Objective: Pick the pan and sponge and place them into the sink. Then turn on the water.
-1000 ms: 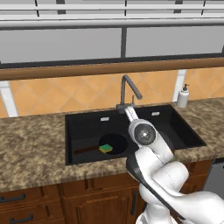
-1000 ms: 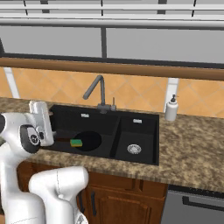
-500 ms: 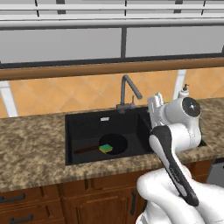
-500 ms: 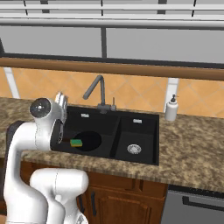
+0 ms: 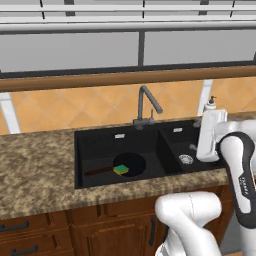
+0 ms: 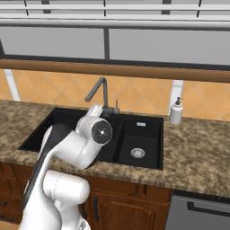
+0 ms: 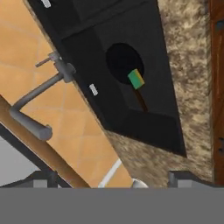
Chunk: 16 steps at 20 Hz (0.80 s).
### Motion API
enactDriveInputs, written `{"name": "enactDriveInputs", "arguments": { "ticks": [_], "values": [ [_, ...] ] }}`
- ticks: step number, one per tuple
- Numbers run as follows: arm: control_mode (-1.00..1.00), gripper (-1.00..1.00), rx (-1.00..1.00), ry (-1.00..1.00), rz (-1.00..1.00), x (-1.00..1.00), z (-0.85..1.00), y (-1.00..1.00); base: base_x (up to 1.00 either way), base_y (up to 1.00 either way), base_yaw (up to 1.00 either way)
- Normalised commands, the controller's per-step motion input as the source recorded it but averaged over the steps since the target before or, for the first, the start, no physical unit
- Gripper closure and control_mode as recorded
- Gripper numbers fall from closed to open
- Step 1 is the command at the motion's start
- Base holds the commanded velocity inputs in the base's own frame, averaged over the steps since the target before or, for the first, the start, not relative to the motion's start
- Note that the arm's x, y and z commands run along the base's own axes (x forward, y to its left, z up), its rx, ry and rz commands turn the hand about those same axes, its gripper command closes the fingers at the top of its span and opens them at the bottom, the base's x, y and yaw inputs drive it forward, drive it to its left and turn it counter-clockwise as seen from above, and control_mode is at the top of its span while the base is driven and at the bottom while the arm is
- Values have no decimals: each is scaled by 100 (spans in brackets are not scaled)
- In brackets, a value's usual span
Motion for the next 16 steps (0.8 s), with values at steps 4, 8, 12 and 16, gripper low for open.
{"name": "enactDriveInputs", "arguments": {
  "ticks": [4, 8, 12, 16],
  "values": [
    [-100, -100, 62, 1, 0, 0, 0, -63, 0, 0, 0],
    [-100, -100, 52, 4, 0, 20, -1, -37, 0, 0, 0],
    [-100, -100, 43, 3, 0, 42, 0, -24, 0, 0, 0],
    [-100, -100, 33, 8, 0, 55, 0, -16, 0, 0, 0]
  ]
}}
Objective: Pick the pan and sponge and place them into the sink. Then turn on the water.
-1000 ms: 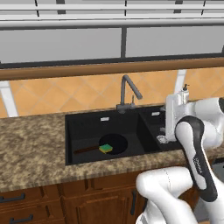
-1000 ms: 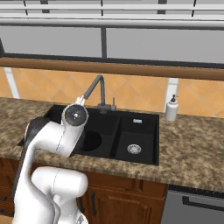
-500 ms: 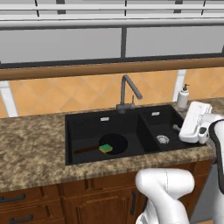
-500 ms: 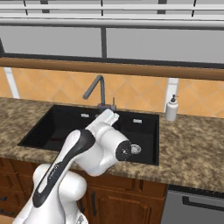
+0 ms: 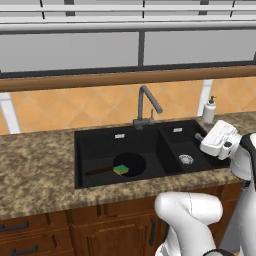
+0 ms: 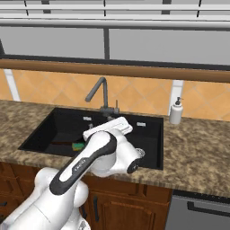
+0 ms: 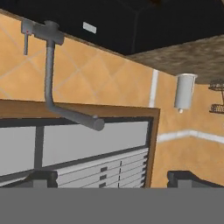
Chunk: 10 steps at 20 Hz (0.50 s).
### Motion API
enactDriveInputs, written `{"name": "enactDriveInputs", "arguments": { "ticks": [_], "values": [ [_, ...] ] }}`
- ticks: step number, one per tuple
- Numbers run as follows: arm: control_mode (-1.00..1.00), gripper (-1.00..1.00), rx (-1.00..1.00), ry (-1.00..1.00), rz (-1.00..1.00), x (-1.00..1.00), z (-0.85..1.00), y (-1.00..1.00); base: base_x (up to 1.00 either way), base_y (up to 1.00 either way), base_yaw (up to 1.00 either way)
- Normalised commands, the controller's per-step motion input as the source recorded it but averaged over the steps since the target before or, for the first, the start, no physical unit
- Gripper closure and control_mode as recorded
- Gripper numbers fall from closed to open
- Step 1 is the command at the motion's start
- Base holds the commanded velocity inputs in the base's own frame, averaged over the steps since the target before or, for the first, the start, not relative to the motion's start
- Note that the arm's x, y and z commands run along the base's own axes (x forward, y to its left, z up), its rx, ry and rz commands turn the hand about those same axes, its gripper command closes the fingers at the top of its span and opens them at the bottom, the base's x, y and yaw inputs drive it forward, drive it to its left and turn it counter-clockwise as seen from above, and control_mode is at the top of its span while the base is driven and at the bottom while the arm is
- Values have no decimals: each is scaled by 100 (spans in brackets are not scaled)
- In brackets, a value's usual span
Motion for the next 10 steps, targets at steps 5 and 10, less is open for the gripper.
{"name": "enactDriveInputs", "arguments": {
  "ticks": [5, 10],
  "values": [
    [-100, -100, 17, 10, 1, 65, 0, -1, 0, 0, 0],
    [-100, -100, 5, 0, 2, 44, -2, -4, 0, 0, 0]
  ]
}}
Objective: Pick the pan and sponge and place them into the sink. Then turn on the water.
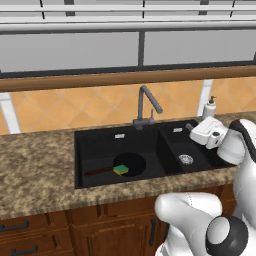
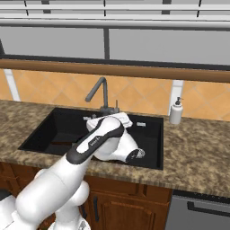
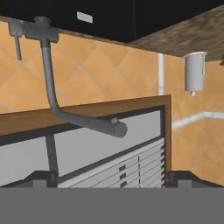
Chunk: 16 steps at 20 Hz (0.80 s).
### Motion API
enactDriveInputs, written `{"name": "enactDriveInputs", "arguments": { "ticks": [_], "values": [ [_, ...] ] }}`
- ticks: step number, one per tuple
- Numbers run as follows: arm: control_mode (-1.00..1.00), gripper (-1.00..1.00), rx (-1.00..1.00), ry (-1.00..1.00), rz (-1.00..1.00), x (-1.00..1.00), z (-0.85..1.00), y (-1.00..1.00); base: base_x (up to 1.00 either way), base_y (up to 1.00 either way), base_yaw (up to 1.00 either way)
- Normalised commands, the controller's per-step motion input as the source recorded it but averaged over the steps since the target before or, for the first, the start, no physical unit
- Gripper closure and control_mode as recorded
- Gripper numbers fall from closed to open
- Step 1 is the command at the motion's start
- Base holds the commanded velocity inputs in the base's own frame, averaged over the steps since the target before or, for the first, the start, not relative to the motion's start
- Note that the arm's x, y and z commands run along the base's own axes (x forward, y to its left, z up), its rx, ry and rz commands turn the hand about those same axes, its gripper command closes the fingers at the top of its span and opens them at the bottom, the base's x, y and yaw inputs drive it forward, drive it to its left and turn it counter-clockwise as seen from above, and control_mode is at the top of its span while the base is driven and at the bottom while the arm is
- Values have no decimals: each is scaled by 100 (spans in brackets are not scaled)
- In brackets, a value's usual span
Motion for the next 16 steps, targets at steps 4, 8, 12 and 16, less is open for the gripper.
{"name": "enactDriveInputs", "arguments": {
  "ticks": [4, 8, 12, 16],
  "values": [
    [-100, -100, 0, 0, 5, 32, -12, -8, 0, 0, 0],
    [-100, -100, 0, 0, 4, 22, -20, -7, 0, 0, 0],
    [-100, -100, 0, 0, 2, 13, -29, -4, 0, 0, 0],
    [-100, -100, 0, 0, 2, 10, -29, -2, 0, 0, 0]
  ]
}}
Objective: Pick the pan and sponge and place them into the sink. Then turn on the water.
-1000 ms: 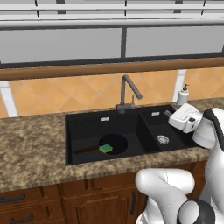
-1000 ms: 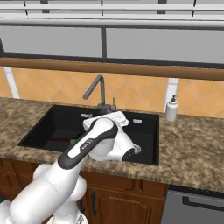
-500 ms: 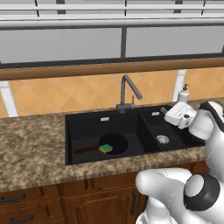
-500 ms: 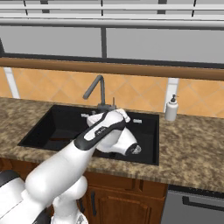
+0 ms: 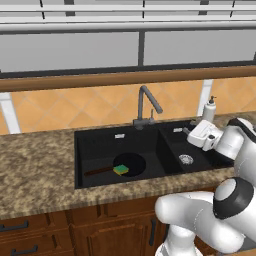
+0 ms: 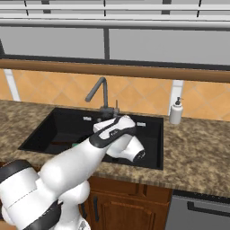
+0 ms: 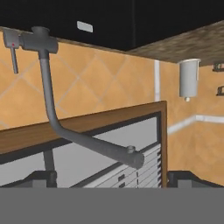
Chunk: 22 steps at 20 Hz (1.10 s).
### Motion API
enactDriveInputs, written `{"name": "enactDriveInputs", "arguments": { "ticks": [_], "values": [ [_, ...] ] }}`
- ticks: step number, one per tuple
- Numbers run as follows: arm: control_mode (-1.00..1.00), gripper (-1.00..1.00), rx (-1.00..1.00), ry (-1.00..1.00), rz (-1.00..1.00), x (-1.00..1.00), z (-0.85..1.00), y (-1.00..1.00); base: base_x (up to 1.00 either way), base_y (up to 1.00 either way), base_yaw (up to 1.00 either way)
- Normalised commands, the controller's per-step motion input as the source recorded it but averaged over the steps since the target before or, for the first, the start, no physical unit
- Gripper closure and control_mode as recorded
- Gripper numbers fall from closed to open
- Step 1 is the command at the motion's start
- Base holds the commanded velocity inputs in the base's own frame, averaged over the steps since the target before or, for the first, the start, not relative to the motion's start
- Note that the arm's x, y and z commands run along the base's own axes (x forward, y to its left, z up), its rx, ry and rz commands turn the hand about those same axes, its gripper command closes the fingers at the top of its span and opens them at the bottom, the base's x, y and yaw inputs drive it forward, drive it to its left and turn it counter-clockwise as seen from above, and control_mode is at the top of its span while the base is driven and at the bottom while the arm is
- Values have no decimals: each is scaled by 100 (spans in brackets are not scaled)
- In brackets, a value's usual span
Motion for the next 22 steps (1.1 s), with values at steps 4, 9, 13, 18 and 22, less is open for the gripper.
{"name": "enactDriveInputs", "arguments": {
  "ticks": [4, 9, 13, 18, 22],
  "values": [
    [-100, -100, 0, 0, 1, 16, -23, 0, 0, 0, 0],
    [-100, -100, -5, 0, 0, 28, -21, 0, 0, 0, 0],
    [-100, -100, -11, 0, 0, 31, -15, 0, 0, 0, 0],
    [-100, -100, -9, 0, 0, 31, -6, 0, 0, 0, 0],
    [-100, -100, -3, 3, 0, 34, -1, 0, 0, 0, 0]
  ]
}}
